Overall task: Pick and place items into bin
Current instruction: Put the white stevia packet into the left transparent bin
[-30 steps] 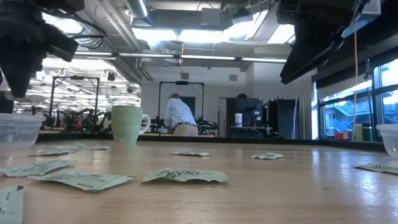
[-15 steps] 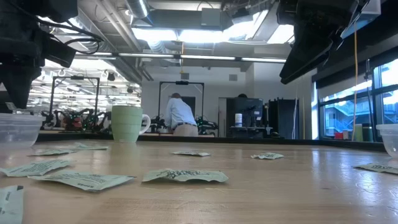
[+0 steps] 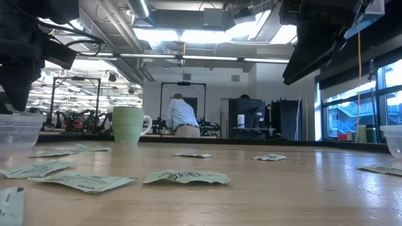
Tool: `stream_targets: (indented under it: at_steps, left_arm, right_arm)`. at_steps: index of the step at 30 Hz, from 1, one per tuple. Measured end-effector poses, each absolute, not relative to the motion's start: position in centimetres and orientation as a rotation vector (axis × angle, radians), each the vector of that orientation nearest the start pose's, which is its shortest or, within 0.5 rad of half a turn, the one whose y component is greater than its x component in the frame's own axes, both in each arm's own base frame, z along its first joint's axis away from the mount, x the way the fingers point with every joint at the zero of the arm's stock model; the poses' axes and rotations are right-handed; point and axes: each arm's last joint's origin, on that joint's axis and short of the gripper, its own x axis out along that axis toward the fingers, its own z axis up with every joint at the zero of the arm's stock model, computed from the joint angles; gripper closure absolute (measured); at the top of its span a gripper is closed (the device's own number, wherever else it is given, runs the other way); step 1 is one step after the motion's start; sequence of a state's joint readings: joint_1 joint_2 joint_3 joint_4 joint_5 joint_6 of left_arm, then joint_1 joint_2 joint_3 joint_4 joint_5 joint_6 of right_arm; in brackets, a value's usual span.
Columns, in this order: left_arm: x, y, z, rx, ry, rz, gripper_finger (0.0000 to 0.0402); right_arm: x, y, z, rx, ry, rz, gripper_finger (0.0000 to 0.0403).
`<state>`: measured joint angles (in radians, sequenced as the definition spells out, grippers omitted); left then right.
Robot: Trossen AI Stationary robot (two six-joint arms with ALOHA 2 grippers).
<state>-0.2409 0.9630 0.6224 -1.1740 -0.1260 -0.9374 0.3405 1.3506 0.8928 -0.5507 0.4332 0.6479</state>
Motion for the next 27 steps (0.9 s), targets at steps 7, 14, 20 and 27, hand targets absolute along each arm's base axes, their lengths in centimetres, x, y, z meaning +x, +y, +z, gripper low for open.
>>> stream_targets:
  at_steps: [7, 14, 20, 27]
  left_arm:
    - [12.2, -2.7, 19.8, -0.468, 1.417, 0.547, 0.0343]
    - [12.2, -2.7, 19.9, -0.446, 1.408, 0.551, 0.0313]
    - [13.8, -2.9, 21.1, -0.412, 1.256, 0.446, 0.0317]
    - [17.1, -3.3, 22.1, -0.293, 1.028, 0.231, 0.033]
  right_arm:
    - [24.8, 7.5, 22.7, 0.22, 0.855, -0.376, 0.0242]
    - [24.8, 7.5, 22.7, 0.22, 0.855, -0.376, 0.0242]
    - [24.8, 7.5, 22.7, 0.218, 0.855, -0.376, 0.0242]
    - [24.8, 7.5, 22.7, 0.219, 0.855, -0.376, 0.0242]
